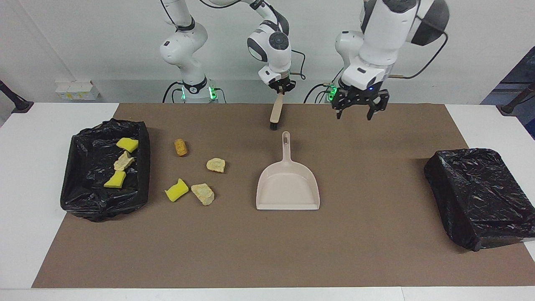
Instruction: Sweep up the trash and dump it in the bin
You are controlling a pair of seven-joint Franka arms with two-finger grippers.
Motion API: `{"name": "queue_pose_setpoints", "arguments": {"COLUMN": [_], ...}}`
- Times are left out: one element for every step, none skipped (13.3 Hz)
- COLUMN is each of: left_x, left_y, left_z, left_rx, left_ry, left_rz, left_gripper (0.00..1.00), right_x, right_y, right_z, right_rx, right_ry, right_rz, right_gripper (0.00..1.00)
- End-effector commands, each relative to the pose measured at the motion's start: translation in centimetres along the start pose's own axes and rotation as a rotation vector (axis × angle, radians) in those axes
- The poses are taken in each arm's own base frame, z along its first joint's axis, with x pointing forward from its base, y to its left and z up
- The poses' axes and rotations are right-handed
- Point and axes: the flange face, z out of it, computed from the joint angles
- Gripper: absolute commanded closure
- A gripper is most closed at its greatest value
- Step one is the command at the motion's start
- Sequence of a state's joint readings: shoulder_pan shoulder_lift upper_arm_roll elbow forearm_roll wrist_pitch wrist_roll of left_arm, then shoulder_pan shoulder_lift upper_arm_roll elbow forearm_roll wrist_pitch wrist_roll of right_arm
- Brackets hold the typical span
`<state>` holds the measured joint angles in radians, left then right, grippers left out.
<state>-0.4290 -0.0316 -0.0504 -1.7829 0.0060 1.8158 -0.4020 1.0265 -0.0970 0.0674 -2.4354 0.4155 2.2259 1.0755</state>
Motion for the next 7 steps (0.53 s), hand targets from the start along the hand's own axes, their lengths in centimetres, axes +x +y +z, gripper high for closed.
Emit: {"name": "queue_pose_setpoints", "arguments": {"left_x": [-1.4,-1.7,-2.0,-2.1,-2.3,-3.0,-3.5], "left_y": [4.3,6.7,9.1,10.5,10.9,11.7,11.9], "left_z": [4.5,6.8,9.7,12.4,14.5,16.5,18.0], "left_rx": [-0.013,-0.009,0.002,0.005,0.001,-0.003,-0.008], "left_ry": [0.001,-0.013,-0.035,-0.043,-0.040,-0.036,-0.030], "left_rz": [-0.069,-0.083,-0.094,-0.099,-0.102,-0.097,-0.091], "left_gripper": [0.00,0.00,0.00,0.00,0.00,0.00,0.00], "right_x": [2.0,3.5,5.1,6.9,8.9,10.8,12.8], "right_y": [2.2,3.6,5.2,7.1,8.9,10.8,12.8], "right_z": [-2.8,-4.6,-5.9,-6.9,-7.8,-8.9,-9.9], "right_rx": [0.013,0.012,-0.010,-0.043,-0.058,-0.064,-0.077], "right_ry": [-0.035,-0.049,-0.065,-0.071,-0.086,-0.089,-0.089], "right_rz": [-0.008,-0.025,-0.059,-0.093,-0.104,-0.122,-0.149], "right_gripper": [1.00,1.00,1.00,1.00,1.00,1.00,1.00]}}
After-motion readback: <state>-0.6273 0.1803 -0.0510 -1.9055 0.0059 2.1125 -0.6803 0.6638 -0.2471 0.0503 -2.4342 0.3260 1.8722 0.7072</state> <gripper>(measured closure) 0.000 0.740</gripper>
